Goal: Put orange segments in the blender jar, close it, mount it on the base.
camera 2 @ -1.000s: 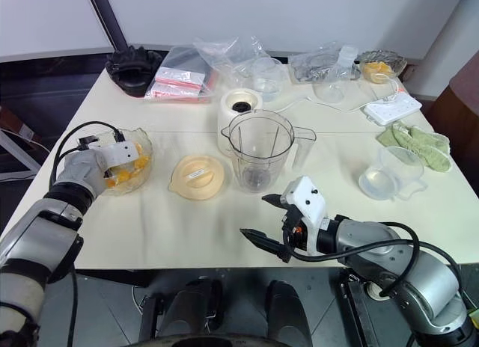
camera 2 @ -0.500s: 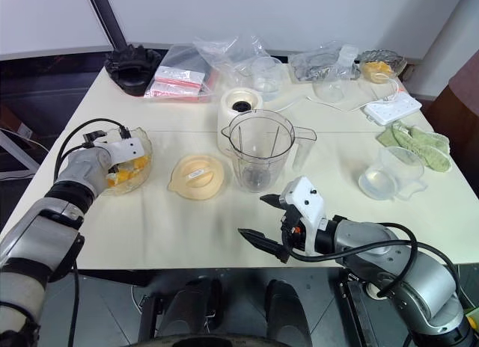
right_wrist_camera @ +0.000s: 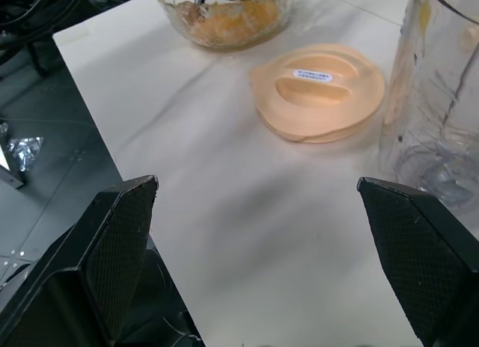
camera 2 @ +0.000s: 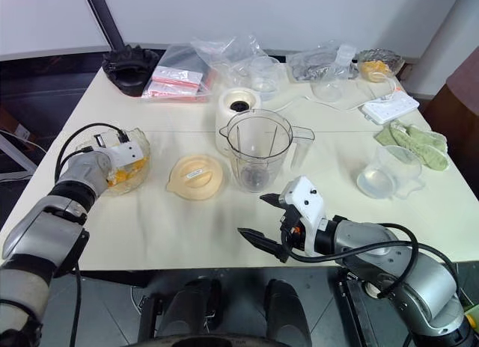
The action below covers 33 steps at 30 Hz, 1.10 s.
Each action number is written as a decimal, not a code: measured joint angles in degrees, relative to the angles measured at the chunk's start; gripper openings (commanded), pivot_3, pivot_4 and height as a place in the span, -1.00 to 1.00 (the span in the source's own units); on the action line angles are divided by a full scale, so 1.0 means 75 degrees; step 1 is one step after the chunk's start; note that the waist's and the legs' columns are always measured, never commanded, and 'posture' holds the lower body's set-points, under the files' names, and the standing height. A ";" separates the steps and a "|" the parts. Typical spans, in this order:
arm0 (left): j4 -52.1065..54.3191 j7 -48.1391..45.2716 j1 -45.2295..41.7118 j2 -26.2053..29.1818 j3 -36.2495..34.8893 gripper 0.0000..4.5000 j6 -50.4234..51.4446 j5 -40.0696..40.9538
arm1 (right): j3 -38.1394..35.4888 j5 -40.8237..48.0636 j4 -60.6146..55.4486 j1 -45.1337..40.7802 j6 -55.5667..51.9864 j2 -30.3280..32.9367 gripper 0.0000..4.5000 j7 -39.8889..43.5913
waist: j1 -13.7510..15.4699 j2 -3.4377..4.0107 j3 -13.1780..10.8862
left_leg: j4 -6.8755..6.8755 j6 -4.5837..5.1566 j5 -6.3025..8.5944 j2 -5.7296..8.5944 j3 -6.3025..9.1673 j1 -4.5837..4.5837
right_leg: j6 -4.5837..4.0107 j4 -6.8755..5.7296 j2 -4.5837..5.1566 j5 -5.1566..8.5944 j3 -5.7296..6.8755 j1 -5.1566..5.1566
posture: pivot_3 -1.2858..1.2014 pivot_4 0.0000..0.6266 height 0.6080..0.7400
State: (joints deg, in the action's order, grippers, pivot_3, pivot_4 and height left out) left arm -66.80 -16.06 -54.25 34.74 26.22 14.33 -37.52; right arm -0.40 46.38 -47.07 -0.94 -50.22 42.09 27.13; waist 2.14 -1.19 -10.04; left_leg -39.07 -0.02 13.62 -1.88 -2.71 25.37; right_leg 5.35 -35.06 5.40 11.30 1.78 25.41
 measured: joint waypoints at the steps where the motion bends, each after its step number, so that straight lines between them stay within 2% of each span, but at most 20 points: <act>1: 0.0060 0.0021 0.0019 0.0011 0.0001 -0.75 0.0012 -0.0003 | -0.0002 0.0001 -0.0001 0.0000 0.0000 0.0000 1.00 -0.0001 | 0.0004 -0.0001 -0.0001 | 0.0000 0.0000 0.0000 0.0000 0.0000 0.0000 | 0.0000 0.0000 0.0000 0.0000 0.0000 0.0000 | 0.03 -0.52 1.00; 6: 0.1064 0.0003 0.0393 0.0273 -0.0007 -0.75 0.0312 -0.0057 | -0.0001 -0.0001 -0.0003 0.0007 0.0002 0.0005 1.00 0.0046 | 0.0001 -0.0013 -0.0008 | 0.0002 -0.0001 0.0001 -0.0005 0.0000 0.0002 | -0.0001 0.0002 0.0005 0.0000 0.0000 0.0002 | 0.03 -0.52 1.00; 13: 0.5071 -0.1306 0.1907 0.1267 -0.0292 -0.75 0.1715 -0.0249 | -0.0002 -0.0024 0.0023 -0.0009 0.0059 0.0028 1.00 0.0235 | -0.0020 -0.0021 -0.0015 | 0.0024 -0.0003 0.0003 -0.0015 0.0002 0.0006 | -0.0004 0.0015 0.0024 0.0000 -0.0005 0.0015 | 0.03 -0.52 1.00; 17: 0.7469 -0.2761 0.2881 0.1634 -0.1029 -0.75 0.3111 0.0133 | -0.0046 -0.0024 0.0082 -0.0003 0.0071 0.0135 1.00 0.0383 | -0.0021 -0.0019 -0.0016 | 0.0027 -0.0002 0.0003 -0.0016 0.0010 0.0005 | -0.0006 0.0015 0.0025 0.0000 -0.0007 0.0019 | 0.03 -0.52 1.00; 21: 0.8840 -0.4072 0.3317 0.1643 -0.2288 -0.75 0.4292 0.1440 | -0.0492 0.0020 0.0285 0.0199 0.0072 0.0435 1.00 0.0666 | 0.0020 -0.0017 -0.0019 | 0.0026 -0.0015 0.0011 -0.0016 0.0013 0.0005 | -0.0005 0.0017 0.0028 0.0001 -0.0002 0.0019 | 0.03 -0.52 1.00; 25: 0.8964 -0.4942 0.3171 0.1795 -0.3596 -0.75 0.4307 0.2990 | -0.1317 0.0075 0.0547 0.0458 0.0073 0.0794 1.00 0.0976 | 0.0001 -0.0021 -0.0024 | 0.0026 -0.0009 0.0007 -0.0016 0.0011 0.0004 | -0.0004 0.0019 0.0026 0.0001 -0.0001 0.0019 | 0.03 -0.52 1.00; 30: 0.7379 -0.5203 0.1604 0.2182 -0.4375 -0.75 0.3789 0.4148 | -0.1947 -0.0003 0.0812 0.0525 0.0095 0.0919 1.00 0.1102 | 0.0009 -0.0022 -0.0027 | 0.0026 -0.0001 0.0002 -0.0002 -0.0006 0.0002 | -0.0001 0.0018 0.0015 0.0003 0.0013 0.0012 | 0.03 -0.52 1.00; 33: 0.6577 -0.5623 0.0757 0.2214 -0.4537 -0.75 0.3704 0.4864 | -0.2191 0.0010 0.0814 0.0668 0.0095 0.0914 1.00 0.1158 | 0.0028 -0.0029 -0.0031 | 0.0025 0.0000 0.0001 0.0007 -0.0007 0.0006 | 0.0004 0.0018 0.0016 0.0006 0.0013 0.0008 | 0.03 -0.52 1.00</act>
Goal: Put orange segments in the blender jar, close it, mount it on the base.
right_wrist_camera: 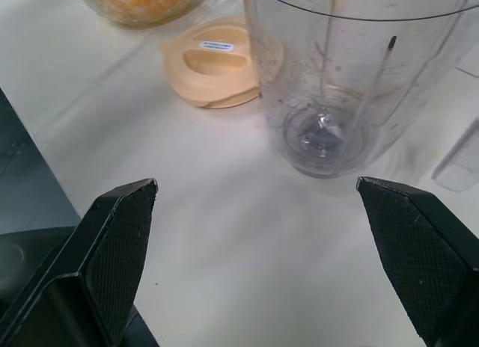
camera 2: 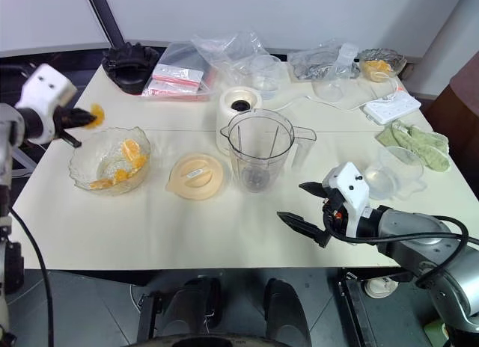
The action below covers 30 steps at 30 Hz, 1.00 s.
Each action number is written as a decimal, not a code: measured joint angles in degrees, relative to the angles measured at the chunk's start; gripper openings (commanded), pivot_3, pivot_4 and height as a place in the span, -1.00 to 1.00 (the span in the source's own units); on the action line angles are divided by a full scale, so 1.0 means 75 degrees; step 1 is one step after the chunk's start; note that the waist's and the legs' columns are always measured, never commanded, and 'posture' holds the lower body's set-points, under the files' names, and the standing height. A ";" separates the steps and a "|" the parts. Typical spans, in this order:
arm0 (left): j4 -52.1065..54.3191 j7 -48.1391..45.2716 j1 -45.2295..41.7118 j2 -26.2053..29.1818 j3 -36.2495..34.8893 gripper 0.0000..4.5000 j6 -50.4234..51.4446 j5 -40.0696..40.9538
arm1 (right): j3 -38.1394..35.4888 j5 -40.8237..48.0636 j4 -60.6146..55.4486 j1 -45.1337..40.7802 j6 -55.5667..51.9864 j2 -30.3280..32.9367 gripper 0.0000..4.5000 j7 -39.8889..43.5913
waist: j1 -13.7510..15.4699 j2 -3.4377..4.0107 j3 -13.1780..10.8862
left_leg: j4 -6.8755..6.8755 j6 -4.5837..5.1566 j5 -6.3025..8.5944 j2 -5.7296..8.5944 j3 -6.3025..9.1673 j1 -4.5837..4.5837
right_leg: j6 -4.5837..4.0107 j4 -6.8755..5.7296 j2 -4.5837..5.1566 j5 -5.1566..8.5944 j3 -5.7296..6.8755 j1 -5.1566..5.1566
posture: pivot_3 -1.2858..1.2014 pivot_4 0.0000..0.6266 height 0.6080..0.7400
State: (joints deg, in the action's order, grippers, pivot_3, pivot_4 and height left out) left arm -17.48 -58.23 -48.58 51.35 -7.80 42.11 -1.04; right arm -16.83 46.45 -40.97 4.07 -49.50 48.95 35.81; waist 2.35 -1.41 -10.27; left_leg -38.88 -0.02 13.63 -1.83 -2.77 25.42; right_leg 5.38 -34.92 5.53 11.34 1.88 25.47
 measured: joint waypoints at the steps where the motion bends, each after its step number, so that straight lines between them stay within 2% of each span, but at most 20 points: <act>1: -0.0269 -0.0242 -0.0328 0.0001 -0.0019 -0.75 0.0023 0.0292 | -0.0127 0.0008 -0.0006 0.0035 -0.0002 0.0000 1.00 0.0000 | -0.0001 -0.0008 -0.0005 | -0.0004 0.0001 0.0000 0.0001 -0.0001 0.0002 | 0.0000 0.0001 0.0000 0.0000 0.0000 -0.0002 | 0.03 -0.52 1.00; 6: -0.1375 -0.0876 -0.1827 -0.0086 -0.0026 -0.75 0.0034 0.1150 | -0.0545 0.0008 -0.0072 0.0309 -0.0005 -0.0056 1.00 -0.0077 | -0.0019 -0.0015 -0.0008 | -0.0013 0.0003 0.0000 0.0004 -0.0003 -0.0003 | 0.0001 -0.0003 -0.0001 -0.0001 -0.0001 -0.0009 | 0.03 -0.52 1.00; 9: -0.1712 -0.1287 -0.2490 -0.0410 0.0003 -0.75 0.0199 0.1657 | -0.0622 0.0030 -0.0081 0.0360 -0.0011 -0.0118 1.00 -0.0179 | -0.0009 -0.0015 -0.0008 | -0.0016 0.0003 -0.0001 0.0003 -0.0001 -0.0006 | 0.0001 -0.0009 -0.0002 -0.0001 -0.0001 -0.0010 | 0.03 -0.52 1.00; 14: -0.2009 -0.1674 -0.3221 -0.0865 0.0110 -0.75 0.0404 0.2183 | -0.0943 0.0390 -0.0220 0.0364 -0.0037 -0.0227 1.00 -0.0369 | -0.0031 -0.0016 -0.0010 | -0.0017 0.0004 -0.0001 0.0002 -0.0001 -0.0004 | 0.0002 -0.0010 -0.0006 -0.0001 -0.0002 -0.0009 | 0.03 -0.52 1.00; 17: -0.2090 -0.1749 -0.3472 -0.0961 0.0539 -0.75 0.0195 0.2125 | -0.1095 0.0653 -0.0349 0.0350 -0.0096 -0.0245 1.00 -0.0562 | -0.0040 -0.0013 -0.0010 | -0.0016 0.0005 -0.0001 0.0001 -0.0002 -0.0007 | 0.0001 -0.0012 -0.0007 -0.0001 -0.0003 -0.0009 | 0.03 -0.52 1.00; 19: -0.2066 -0.1719 -0.3295 -0.0788 0.1177 -0.75 -0.0422 0.1602 | -0.1182 0.0817 -0.0413 0.0384 -0.0098 -0.0324 1.00 -0.0697 | -0.0051 -0.0005 -0.0005 | -0.0013 0.0005 -0.0001 0.0000 -0.0002 -0.0012 | 0.0000 -0.0013 -0.0011 -0.0001 -0.0005 -0.0009 | 0.03 -0.52 1.00; 23: -0.2050 -0.1314 -0.1796 -0.0042 0.2837 -0.75 -0.2100 -0.0240 | -0.1477 0.1139 -0.0443 0.0814 -0.0103 -0.0387 1.00 -0.0712 | -0.0097 0.0019 -0.0010 | -0.0005 0.0005 -0.0001 -0.0006 -0.0005 -0.0015 | -0.0003 -0.0022 -0.0016 -0.0002 -0.0011 -0.0003 | 0.03 -0.52 1.00; 27: -0.2156 -0.0660 -0.1488 0.0252 0.3668 -0.75 -0.2326 -0.1531 | -0.1526 0.1188 -0.0417 0.0778 -0.0103 -0.0065 1.00 -0.0517 | -0.0023 -0.0041 -0.0046 | -0.0024 0.0003 -0.0001 -0.0015 0.0002 0.0001 | -0.0008 -0.0012 -0.0017 -0.0005 -0.0008 0.0000 | 0.03 -0.52 1.00; 30: -0.2141 -0.0162 -0.1358 0.0555 0.3693 -0.75 -0.1846 -0.2103 | -0.1525 0.1209 -0.0349 0.0639 -0.0108 0.0063 1.00 -0.0426 | -0.0027 -0.0037 -0.0044 | -0.0020 0.0007 0.0004 -0.0013 -0.0008 0.0000 | -0.0005 -0.0003 0.0003 -0.0004 -0.0011 -0.0002 | 0.03 -0.52 1.00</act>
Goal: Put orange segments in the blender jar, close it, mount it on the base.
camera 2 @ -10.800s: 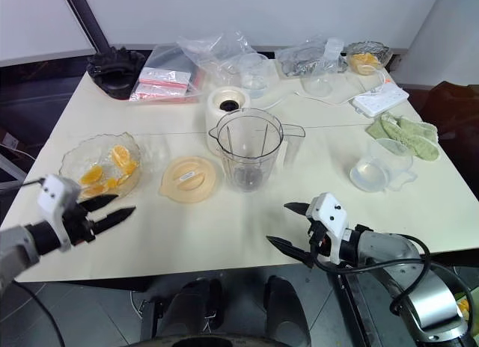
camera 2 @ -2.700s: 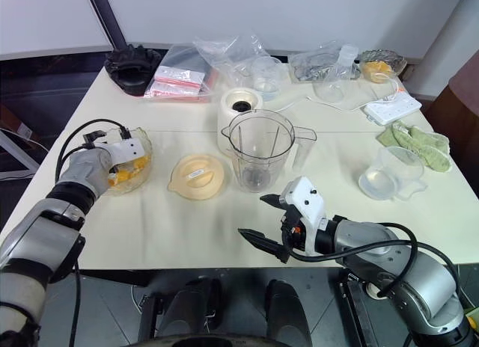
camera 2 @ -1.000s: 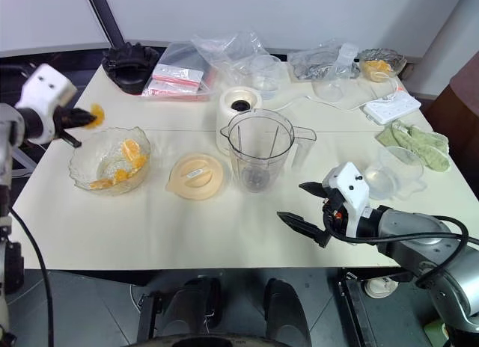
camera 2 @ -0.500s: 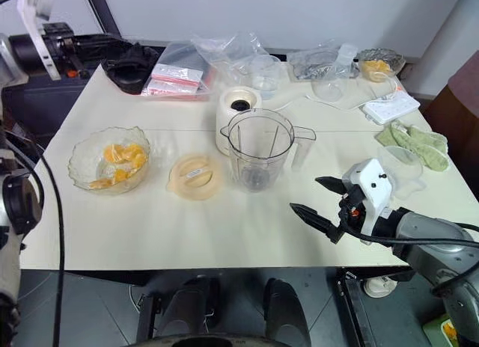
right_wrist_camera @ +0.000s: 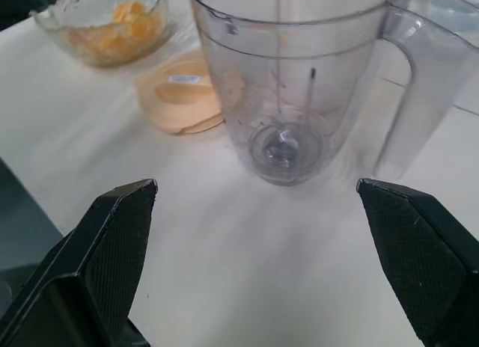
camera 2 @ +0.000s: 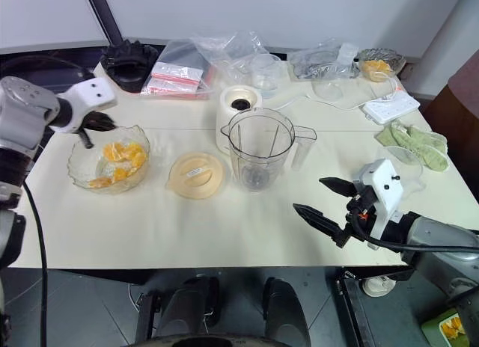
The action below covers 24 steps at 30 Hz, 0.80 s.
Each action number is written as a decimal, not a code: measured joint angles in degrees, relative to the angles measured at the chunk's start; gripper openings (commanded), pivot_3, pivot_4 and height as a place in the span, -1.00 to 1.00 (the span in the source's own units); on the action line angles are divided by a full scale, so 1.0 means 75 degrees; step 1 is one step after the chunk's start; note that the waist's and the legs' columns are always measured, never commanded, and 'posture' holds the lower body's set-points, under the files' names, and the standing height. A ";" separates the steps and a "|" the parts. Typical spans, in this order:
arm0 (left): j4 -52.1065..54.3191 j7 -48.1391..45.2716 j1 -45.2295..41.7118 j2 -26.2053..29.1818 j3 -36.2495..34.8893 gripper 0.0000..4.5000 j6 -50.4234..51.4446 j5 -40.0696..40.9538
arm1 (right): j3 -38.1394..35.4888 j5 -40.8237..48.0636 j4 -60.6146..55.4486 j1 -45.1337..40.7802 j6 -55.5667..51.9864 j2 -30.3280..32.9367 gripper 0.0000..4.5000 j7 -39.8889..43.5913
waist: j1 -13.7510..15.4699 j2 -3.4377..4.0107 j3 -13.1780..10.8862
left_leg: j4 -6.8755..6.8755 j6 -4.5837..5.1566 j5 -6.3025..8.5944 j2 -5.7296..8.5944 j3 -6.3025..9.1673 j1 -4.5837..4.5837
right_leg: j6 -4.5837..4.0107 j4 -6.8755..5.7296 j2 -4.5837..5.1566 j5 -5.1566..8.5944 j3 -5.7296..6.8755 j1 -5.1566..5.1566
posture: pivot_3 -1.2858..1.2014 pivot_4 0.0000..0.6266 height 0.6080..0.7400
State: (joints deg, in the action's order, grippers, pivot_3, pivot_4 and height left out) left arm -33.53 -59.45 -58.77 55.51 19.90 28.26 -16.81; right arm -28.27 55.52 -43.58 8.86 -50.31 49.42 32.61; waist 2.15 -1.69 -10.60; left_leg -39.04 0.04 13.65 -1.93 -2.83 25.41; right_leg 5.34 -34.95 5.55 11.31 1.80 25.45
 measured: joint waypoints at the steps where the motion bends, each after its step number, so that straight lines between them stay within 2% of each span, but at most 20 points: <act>1: 0.0072 0.0156 0.0140 0.0028 -0.0103 -0.75 0.0483 -0.0083 | 0.0000 0.0058 0.0030 -0.0006 -0.0038 0.0092 1.00 0.0050 | 0.0000 0.0001 0.0000 | 0.0002 0.0005 0.0003 0.0000 -0.0003 0.0001 | 0.0003 0.0002 0.0003 0.0002 -0.0001 0.0000 | 0.03 -0.52 1.00; 3: 0.0459 0.0174 0.0706 -0.0077 -0.0557 -0.75 0.1700 0.0192 | -0.0041 0.0283 0.0074 -0.0141 -0.0115 0.0322 1.00 0.0204 | 0.0022 0.0002 -0.0001 | 0.0002 0.0006 0.0004 -0.0001 0.0004 0.0005 | 0.0006 0.0002 0.0005 0.0004 0.0003 0.0001 | 0.03 -0.52 1.00; 6: 0.1090 0.0223 0.1561 -0.0140 -0.1215 -0.37 0.3057 0.0687 | -0.0209 0.0431 0.0167 -0.0171 -0.0251 0.0741 1.00 0.0456 | 0.0000 -0.0007 -0.0006 | 0.0002 0.0006 0.0003 -0.0003 0.0008 0.0004 | 0.0005 0.0000 0.0003 0.0003 0.0004 0.0000 | 0.03 -0.52 1.00; 10: 0.1464 0.0606 0.2036 -0.0194 -0.2065 0.49 0.4473 0.1236 | -0.0229 0.0533 0.0362 -0.0327 -0.0364 0.1086 1.00 0.0726 | -0.0002 -0.0007 -0.0006 | 0.0001 0.0005 0.0003 -0.0002 0.0011 -0.0004 | 0.0005 -0.0006 0.0001 0.0003 0.0006 -0.0001 | 0.03 -0.52 1.00; 12: 0.1470 0.1102 0.2012 -0.0460 -0.2596 0.93 0.4973 0.1412 | -0.0216 0.0558 0.0542 -0.0567 -0.0383 0.1283 1.00 0.0843 | 0.0027 0.0001 -0.0005 | -0.0001 0.0005 0.0002 -0.0001 0.0013 -0.0008 | 0.0005 -0.0007 0.0005 0.0003 0.0006 -0.0006 | 0.03 -0.52 1.00; 19: 0.0559 0.2673 0.1724 -0.1384 -0.3465 0.93 0.5465 0.1827 | -0.0315 0.0944 0.0974 -0.1541 -0.0632 0.2044 1.00 0.1157 | -0.0009 -0.0003 -0.0006 | 0.0001 0.0005 0.0002 0.0006 0.0008 -0.0005 | 0.0006 -0.0006 0.0003 0.0002 0.0004 -0.0002 | 0.03 -0.52 1.00; 24: -0.0502 0.3162 0.1376 -0.1901 -0.3660 0.93 0.4539 0.2156 | -0.0286 0.1264 0.1216 -0.2572 -0.0830 0.2686 1.00 0.1331 | 0.0004 -0.0001 -0.0008 | 0.0001 0.0004 0.0002 0.0003 0.0010 -0.0006 | 0.0004 -0.0014 0.0003 0.0001 0.0007 0.0001 | 0.03 -0.52 1.00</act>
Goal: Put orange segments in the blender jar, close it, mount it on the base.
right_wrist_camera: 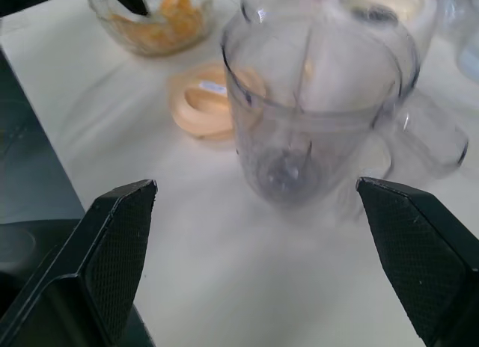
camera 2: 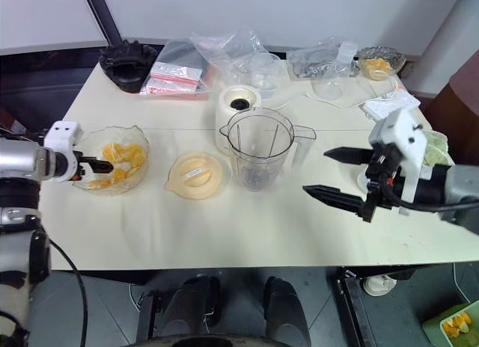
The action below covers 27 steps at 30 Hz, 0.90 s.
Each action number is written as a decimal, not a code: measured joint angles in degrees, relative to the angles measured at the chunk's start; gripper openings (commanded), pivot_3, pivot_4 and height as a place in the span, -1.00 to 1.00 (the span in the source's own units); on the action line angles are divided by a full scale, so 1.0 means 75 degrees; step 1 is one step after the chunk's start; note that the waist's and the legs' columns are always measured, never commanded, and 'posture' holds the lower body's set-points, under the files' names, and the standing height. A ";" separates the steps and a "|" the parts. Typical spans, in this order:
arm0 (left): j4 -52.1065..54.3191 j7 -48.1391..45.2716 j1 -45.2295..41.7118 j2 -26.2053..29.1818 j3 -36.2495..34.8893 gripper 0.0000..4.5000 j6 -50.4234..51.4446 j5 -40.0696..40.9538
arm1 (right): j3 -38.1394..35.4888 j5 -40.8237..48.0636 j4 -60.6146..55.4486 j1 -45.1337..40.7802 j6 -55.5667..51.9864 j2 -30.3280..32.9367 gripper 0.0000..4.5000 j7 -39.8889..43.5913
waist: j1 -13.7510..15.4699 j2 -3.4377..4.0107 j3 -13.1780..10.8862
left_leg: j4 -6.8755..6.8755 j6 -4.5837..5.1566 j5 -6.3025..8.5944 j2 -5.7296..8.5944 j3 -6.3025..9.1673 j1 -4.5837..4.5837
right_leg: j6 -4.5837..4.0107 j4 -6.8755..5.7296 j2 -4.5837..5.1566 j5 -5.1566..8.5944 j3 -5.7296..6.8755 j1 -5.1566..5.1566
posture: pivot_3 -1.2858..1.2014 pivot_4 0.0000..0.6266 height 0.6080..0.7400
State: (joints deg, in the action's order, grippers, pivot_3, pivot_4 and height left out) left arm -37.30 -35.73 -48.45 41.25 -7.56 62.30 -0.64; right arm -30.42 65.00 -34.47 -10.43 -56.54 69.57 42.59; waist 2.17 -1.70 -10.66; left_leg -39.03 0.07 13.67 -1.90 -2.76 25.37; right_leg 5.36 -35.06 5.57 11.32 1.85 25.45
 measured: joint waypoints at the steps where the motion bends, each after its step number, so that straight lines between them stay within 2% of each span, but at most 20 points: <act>1: -0.0251 0.0119 -0.0066 -0.0043 0.0000 0.93 -0.0166 0.0013 | 0.0030 0.0024 0.0025 -0.0089 -0.0034 0.0046 1.00 0.0014 | -0.0002 -0.0002 0.0001 | 0.0000 0.0000 0.0000 -0.0002 -0.0001 0.0000 | 0.0000 0.0002 0.0000 0.0000 0.0000 0.0000 | 0.03 -0.52 1.00; 11: -0.2582 0.1456 -0.0776 -0.0434 -0.0554 0.93 -0.2064 0.0392 | 0.0223 0.0265 0.0083 -0.0698 -0.0380 0.0264 1.00 -0.0010 | -0.0002 -0.0001 0.0000 | 0.0001 0.0000 0.0001 0.0003 0.0002 0.0004 | 0.0000 0.0007 0.0034 -0.0001 -0.0005 0.0004 | 0.03 -0.52 1.00; 18: -0.3786 0.1596 -0.1091 -0.0558 -0.1038 0.93 -0.3180 0.0852 | 0.0369 0.0682 -0.0023 -0.1394 -0.0528 0.0833 1.00 0.0074 | -0.0005 -0.0001 0.0001 | 0.0008 -0.0003 0.0002 0.0002 0.0002 0.0004 | -0.0001 0.0007 0.0042 -0.0002 -0.0005 0.0011 | 0.03 -0.52 1.00; 27: -0.4494 0.1467 -0.1301 -0.0712 -0.1208 0.93 -0.4106 0.1007 | 0.0429 0.0898 -0.0048 -0.1264 -0.0659 0.0727 1.00 -0.0117 | 0.0012 -0.0001 0.0001 | 0.0008 -0.0009 0.0006 0.0009 -0.0004 0.0004 | -0.0004 0.0008 0.0074 -0.0005 -0.0004 0.0010 | 0.03 -0.52 1.00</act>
State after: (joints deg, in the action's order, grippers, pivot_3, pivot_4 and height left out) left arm -71.00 -24.73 -58.21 35.92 -16.62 31.50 6.91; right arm -27.20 71.74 -34.82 -19.91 -61.48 75.02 41.71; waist 2.26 -1.70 -10.66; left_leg -38.96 0.00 13.72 -1.84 -2.78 25.40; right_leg 5.33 -35.00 6.12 11.29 1.82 25.53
